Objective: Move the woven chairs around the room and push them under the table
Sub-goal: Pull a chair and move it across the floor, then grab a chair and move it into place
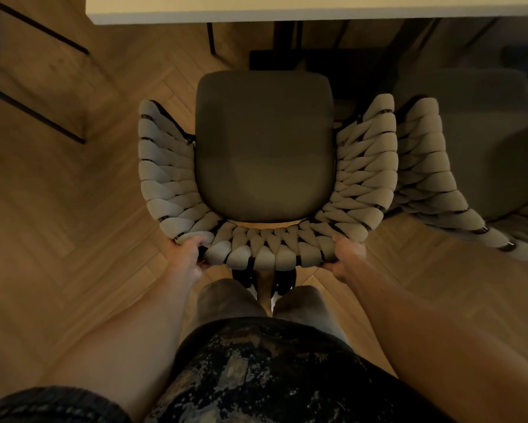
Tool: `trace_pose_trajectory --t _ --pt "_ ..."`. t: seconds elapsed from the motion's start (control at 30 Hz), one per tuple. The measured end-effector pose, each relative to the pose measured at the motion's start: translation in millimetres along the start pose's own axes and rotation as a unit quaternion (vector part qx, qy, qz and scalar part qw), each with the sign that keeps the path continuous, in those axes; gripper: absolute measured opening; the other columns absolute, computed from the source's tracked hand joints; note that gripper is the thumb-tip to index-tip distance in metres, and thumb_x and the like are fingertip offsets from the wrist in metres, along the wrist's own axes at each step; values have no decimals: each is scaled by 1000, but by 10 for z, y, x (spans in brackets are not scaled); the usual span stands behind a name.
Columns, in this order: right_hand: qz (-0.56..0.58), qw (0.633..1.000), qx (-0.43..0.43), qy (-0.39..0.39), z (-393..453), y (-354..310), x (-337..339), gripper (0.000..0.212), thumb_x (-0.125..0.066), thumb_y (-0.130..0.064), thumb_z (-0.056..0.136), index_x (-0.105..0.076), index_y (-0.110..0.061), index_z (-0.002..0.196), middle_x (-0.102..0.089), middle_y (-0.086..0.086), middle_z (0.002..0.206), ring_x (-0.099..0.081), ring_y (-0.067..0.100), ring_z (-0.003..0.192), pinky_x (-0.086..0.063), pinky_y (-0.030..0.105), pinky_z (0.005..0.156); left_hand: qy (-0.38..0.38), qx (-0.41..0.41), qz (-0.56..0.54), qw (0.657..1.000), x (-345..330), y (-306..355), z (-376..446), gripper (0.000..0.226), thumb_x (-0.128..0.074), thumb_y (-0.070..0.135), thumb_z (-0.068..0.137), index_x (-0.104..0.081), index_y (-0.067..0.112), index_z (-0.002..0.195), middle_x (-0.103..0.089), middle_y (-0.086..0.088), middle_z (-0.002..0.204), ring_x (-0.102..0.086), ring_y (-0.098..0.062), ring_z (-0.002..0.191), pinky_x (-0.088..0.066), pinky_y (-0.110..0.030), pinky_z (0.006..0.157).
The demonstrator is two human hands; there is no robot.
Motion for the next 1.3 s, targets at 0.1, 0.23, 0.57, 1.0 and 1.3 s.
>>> trace_pose_trajectory --t 0.1,0.23,0.57,1.0,1.3 --pt "-3 1000 6 -6 -13 -3 -4 38 -57 -15 103 -45 -21 139 -64 13 128 -66 41 111 -59 56 60 -10 -7 6 1000 2 11 18 56 -64 -4 90 -45 24 135 -59 -14 128 -61 -38 112 -56 -50 64" --pt "2 1000 13 -26 -17 -8 19 39 -58 -17 103 -44 -19 139 -63 12 122 -66 38 98 -58 54 55 -16 -25 22 999 30 29 16 51 -64 -3 91 -45 24 130 -58 -14 125 -61 -38 109 -56 -53 65" --pt "-54 994 61 -73 -251 166 130 36 -62 -20 102 -53 -9 135 -67 13 126 -70 27 101 -60 39 75 -69 -8 40 997 298 -45 -108 47 -68 4 93 -47 10 134 -62 -18 130 -68 -35 109 -62 -47 75" --pt "-389 908 123 -91 -536 438 -16 29 -67 -32 97 -66 -12 118 -72 4 99 -72 20 90 -62 39 80 -46 -128 274 952 1052 -207 -316 5 -65 9 96 -66 14 93 -70 -13 98 -70 -22 83 -63 -41 78" --pt "-646 749 139 -55 -1039 591 -727 29 -63 -33 98 -64 -11 118 -72 8 96 -68 22 84 -53 33 64 -21 -144 308 940 1965 -146 44 10 -62 16 97 -59 19 88 -65 -7 95 -68 -18 77 -60 -37 70"
Point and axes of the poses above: each hand's wrist, its own z-axis towards the middle knuckle, its own x-axis out of the back of the hand, y = z × x, the point moved 4 cm from there along z, towards the middle knuckle
